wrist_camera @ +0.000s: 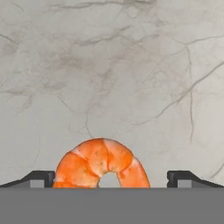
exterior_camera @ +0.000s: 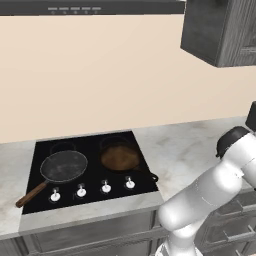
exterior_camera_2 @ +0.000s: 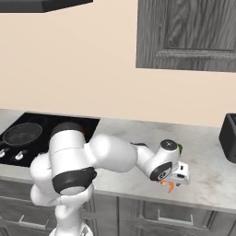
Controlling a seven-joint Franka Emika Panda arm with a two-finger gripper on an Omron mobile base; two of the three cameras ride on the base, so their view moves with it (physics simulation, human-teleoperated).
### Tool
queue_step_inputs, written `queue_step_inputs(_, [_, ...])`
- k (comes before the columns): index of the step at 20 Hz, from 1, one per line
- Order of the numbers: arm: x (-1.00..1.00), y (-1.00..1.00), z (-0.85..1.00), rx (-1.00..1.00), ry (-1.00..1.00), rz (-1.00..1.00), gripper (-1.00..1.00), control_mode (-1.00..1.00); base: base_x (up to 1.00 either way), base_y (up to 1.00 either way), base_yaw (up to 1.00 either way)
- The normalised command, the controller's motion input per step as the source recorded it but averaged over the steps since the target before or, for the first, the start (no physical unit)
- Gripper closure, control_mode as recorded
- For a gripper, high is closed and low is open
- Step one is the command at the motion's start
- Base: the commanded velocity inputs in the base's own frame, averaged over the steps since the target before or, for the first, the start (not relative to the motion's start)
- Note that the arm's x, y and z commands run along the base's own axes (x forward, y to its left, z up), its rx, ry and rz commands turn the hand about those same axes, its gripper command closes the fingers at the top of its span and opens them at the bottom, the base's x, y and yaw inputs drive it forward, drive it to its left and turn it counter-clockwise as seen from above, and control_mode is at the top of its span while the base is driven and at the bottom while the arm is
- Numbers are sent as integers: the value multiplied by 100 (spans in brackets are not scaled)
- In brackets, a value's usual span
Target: Place both pans onto different burners. Then place the broccoli and the shrimp on different pans.
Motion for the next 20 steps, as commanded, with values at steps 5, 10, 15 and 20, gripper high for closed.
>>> queue_step_inputs(5, [0, -8, -26, 0, 0, 0, -100, -100, 0, 0, 0])
queue_step_inputs(10, [0, -1, -38, 0, 0, 0, -100, -100, 0, 0, 0])
queue_step_inputs(15, [0, 0, -56, 0, 0, 0, 100, -100, 0, 0, 0])
queue_step_inputs(20, [0, 0, -39, 0, 0, 0, 100, -100, 0, 0, 0])
